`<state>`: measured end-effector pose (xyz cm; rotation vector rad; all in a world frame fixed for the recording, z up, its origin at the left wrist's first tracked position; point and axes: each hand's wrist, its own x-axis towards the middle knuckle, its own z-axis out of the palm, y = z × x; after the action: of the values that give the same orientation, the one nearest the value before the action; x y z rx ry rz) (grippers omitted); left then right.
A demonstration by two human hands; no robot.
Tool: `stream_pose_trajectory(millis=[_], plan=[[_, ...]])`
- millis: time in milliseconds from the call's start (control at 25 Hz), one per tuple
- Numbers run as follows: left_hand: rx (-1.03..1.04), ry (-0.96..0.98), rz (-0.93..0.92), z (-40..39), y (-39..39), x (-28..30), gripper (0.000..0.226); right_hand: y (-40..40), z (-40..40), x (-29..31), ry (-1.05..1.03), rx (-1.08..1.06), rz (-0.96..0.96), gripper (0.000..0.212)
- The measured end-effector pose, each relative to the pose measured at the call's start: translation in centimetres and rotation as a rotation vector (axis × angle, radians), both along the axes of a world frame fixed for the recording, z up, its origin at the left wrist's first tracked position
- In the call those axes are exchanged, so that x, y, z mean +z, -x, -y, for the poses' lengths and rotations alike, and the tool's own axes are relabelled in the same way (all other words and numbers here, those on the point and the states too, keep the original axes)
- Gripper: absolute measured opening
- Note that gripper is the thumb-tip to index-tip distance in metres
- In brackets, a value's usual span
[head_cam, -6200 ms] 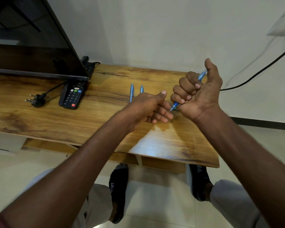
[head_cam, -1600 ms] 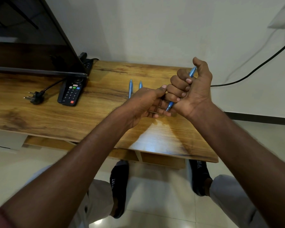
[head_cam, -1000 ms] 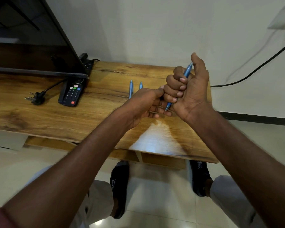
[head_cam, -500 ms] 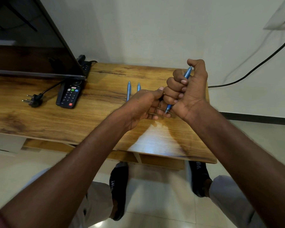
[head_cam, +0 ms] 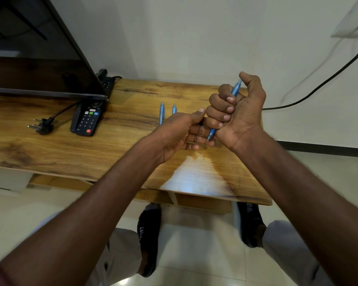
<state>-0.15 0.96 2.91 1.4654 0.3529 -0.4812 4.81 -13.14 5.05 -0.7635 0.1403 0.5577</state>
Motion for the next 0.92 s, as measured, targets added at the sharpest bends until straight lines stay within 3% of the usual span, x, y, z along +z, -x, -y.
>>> stream_pose_trajectory(millis=[920], plan=[[0.005, 0.000, 0.001, -0.16, 0.02, 0.05, 0.049, 0.17, -0.14, 0.04, -0.003, -0.008, 0.003, 0.054]])
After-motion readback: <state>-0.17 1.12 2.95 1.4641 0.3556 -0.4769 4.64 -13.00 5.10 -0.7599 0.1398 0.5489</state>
